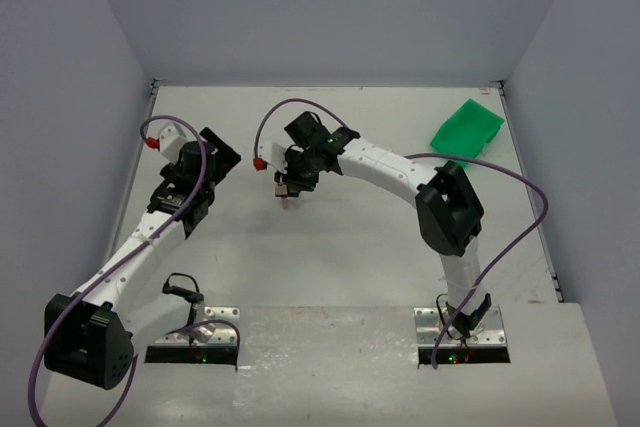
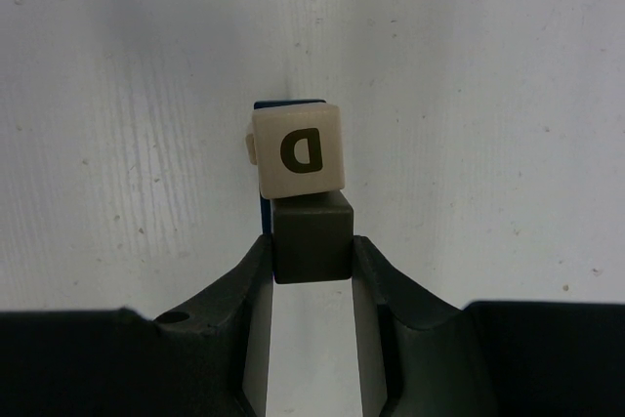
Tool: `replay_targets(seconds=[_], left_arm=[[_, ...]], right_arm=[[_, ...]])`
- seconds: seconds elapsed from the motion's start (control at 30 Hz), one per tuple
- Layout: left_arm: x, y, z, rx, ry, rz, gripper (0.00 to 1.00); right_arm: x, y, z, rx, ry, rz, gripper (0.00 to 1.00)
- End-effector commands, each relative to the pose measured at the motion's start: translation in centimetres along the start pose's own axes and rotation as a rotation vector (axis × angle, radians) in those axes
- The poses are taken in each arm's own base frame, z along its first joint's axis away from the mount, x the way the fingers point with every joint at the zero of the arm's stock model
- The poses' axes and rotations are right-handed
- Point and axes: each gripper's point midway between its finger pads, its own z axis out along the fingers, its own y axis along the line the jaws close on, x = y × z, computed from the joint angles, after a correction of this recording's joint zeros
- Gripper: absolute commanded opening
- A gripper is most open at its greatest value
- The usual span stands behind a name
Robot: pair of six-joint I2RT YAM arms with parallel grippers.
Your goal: Build the wood block tower
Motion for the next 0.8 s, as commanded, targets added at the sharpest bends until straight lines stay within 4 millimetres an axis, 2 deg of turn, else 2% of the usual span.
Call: replay_targets(seconds=[0.0,0.77], left_arm=[[-1.95,-1.57,-0.5,0.058,-0.052,-0.035,1.0],[-1.85,-1.52,-0.36,0.054,-0.051,-0.031,1.0]], right_arm=[[-2.69,-0.49,-1.98,0.04,-0.079,-0.023,0.31],[-2.41,-0.19,-1.19,0.027,-0.079,-0.014,0.33]])
